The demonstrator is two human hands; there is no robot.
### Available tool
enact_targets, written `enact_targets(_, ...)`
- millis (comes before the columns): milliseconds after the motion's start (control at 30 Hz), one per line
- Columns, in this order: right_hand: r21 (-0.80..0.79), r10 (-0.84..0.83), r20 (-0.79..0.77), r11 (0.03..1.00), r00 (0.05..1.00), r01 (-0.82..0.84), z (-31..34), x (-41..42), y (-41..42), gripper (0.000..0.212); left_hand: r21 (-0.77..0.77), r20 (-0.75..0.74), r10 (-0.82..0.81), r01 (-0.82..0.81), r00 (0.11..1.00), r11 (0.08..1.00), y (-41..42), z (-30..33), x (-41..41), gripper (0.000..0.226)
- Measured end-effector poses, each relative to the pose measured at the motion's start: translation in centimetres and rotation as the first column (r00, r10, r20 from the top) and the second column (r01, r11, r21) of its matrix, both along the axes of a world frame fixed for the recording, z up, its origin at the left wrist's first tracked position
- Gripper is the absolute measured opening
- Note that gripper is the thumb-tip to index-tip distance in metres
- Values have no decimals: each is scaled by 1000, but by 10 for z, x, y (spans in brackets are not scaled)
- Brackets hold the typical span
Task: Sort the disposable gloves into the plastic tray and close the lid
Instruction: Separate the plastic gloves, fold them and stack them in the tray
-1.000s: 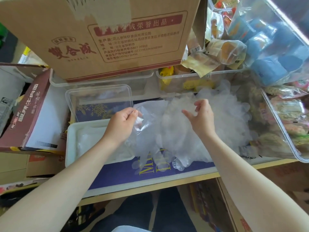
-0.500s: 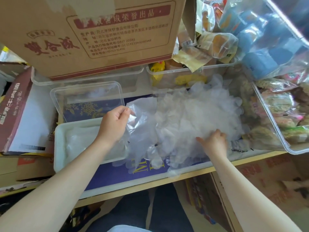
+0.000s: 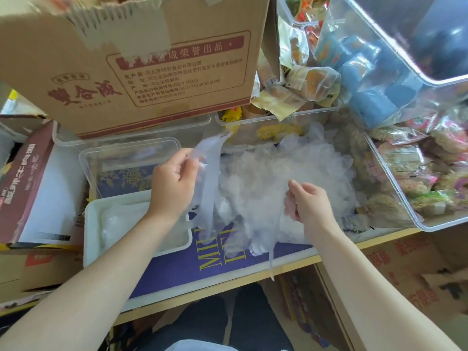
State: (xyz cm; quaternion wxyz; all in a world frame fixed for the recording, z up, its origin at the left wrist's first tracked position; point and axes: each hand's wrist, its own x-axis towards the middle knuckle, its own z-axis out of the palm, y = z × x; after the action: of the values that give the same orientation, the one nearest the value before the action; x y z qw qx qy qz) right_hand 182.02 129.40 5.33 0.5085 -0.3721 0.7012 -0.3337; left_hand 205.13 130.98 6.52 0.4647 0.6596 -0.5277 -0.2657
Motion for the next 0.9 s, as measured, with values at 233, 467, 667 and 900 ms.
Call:
enact_targets(233,-106,87,295,993,951,-57,67,53,11,29,12,53,-206,206,977,978,11,13,-38,27)
enact_targets(467,-78,37,367,997,930,-9,64,62,11,17,124,-125,-307,322,944,939,23,14,-34,26)
enact_targets(667,70,-115,642,993,758,91,67,67,10,20,15,-219,-433,447,874,895,31,9,-26,38)
enact_targets(900,115,-148,709,989,690,94,70,69,12,16,56,8,-453,452,891,890,31,6,-24,42)
